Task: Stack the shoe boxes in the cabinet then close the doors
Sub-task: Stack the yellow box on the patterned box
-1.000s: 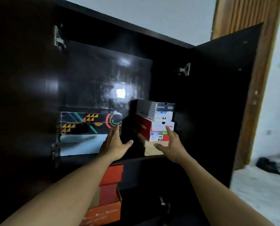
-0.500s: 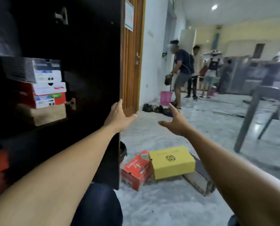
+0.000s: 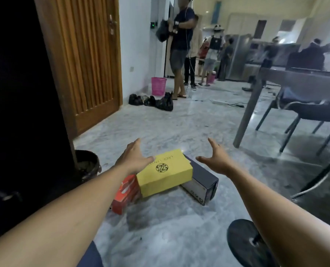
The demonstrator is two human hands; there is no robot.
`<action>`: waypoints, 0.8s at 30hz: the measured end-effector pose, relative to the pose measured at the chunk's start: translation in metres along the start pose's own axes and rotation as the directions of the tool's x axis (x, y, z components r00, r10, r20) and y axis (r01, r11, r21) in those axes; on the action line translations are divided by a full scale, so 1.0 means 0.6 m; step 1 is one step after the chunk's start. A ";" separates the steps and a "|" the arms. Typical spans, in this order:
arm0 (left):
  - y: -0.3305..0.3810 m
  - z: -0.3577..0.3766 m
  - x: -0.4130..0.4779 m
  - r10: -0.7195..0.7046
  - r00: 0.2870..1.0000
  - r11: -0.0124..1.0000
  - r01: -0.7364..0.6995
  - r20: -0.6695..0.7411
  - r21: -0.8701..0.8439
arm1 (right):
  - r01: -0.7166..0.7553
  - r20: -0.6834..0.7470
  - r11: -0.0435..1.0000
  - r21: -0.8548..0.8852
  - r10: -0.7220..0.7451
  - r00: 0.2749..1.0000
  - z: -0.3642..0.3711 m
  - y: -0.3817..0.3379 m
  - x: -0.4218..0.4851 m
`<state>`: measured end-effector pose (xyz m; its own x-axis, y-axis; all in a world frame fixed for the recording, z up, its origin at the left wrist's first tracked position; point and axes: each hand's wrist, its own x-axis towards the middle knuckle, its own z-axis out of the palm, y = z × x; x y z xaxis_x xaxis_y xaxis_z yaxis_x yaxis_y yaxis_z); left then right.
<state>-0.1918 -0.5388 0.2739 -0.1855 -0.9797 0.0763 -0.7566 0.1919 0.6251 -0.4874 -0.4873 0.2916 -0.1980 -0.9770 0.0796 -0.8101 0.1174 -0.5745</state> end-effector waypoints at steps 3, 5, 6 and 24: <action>-0.036 0.043 0.044 -0.085 0.995 0.996 0.085 0.056 -0.003 | -0.029 0.048 1.000 0.009 0.028 0.998 0.022 0.051 0.059; -0.055 0.070 0.075 -0.131 0.989 0.991 0.131 0.067 0.006 | -0.061 0.108 0.998 0.017 0.058 0.992 0.037 0.076 0.097; -0.063 0.085 0.092 -0.145 0.987 0.989 0.146 0.065 0.003 | -0.075 0.134 0.997 0.020 0.072 0.988 0.046 0.087 0.115; -0.206 0.284 0.151 -0.436 0.889 0.853 0.459 0.143 -0.250 | -0.128 0.389 0.987 0.099 0.080 0.918 0.253 0.245 0.291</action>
<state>-0.2219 -0.6415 0.0712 0.0755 -0.9459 -0.3157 -0.5739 -0.3001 0.7620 -0.5569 -0.6675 0.0973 -0.0320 -0.9567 -0.2894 -0.7194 0.2231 -0.6578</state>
